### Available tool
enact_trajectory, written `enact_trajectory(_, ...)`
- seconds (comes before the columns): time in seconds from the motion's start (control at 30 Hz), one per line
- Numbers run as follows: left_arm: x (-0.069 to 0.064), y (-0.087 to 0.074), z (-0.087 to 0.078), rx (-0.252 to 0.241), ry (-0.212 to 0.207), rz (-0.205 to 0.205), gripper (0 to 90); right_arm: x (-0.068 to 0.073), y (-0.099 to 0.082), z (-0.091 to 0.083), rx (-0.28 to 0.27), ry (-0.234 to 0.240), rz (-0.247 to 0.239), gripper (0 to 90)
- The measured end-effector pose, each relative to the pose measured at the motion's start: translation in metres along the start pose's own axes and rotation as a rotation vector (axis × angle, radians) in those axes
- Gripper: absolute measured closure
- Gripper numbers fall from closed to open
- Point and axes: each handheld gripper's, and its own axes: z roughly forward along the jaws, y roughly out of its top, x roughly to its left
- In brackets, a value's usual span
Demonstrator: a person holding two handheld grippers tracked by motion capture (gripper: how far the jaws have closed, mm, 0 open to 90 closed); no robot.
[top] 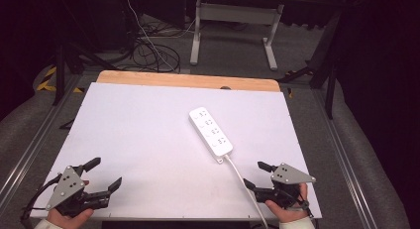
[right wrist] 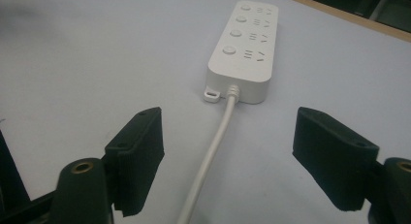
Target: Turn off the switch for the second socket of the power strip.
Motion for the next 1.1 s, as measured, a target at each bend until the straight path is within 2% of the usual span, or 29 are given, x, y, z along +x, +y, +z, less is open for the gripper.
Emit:
enact_trajectory(0.37, -0.003, 0.001, -0.002, -0.002, 0.016, 0.019, 13.7, 0.0, 0.001, 0.0, 0.004, -0.008, -0.011, 27.3)
enact_trajectory(0.43, -0.003, 0.001, -0.002, 0.002, 0.008, 0.005, 13.8, 0.0, 0.001, 0.0, 0.002, -0.01, -0.014, 27.8)
enact_trajectory(0.53, -0.002, 0.001, -0.003, 0.003, 0.014, 0.007, 13.8, -0.001, 0.002, -0.001, 0.001, -0.008, -0.008, 27.8)
enact_trajectory(0.67, 0.0, 0.001, -0.002, 0.012, -0.001, -0.043, 12.9, -0.001, 0.003, 0.0, 0.008, -0.005, -0.014, 27.8)
enact_trajectory(0.7, -0.001, 0.001, -0.002, 0.019, 0.014, -0.02, 12.8, -0.001, 0.004, 0.0, 0.011, 0.003, -0.014, 27.8)
enact_trajectory(0.77, -0.002, 0.001, -0.001, 0.018, 0.015, -0.015, 12.8, -0.001, 0.005, 0.0, 0.012, 0.004, -0.015, 27.8)
enact_trajectory(0.83, -0.004, 0.001, -0.001, 0.018, 0.024, 0.013, 12.8, 0.0, 0.008, 0.0, 0.024, 0.011, -0.025, 29.3)
enact_trajectory(0.9, -0.004, 0.001, -0.002, 0.021, 0.027, 0.022, 12.8, 0.001, 0.011, 0.0, 0.038, 0.011, -0.041, 29.4)
enact_trajectory(1.1, -0.004, 0.001, -0.002, 0.02, 0.034, 0.011, 12.9, 0.001, 0.024, -0.001, 0.052, 0.014, -0.055, 32.8)
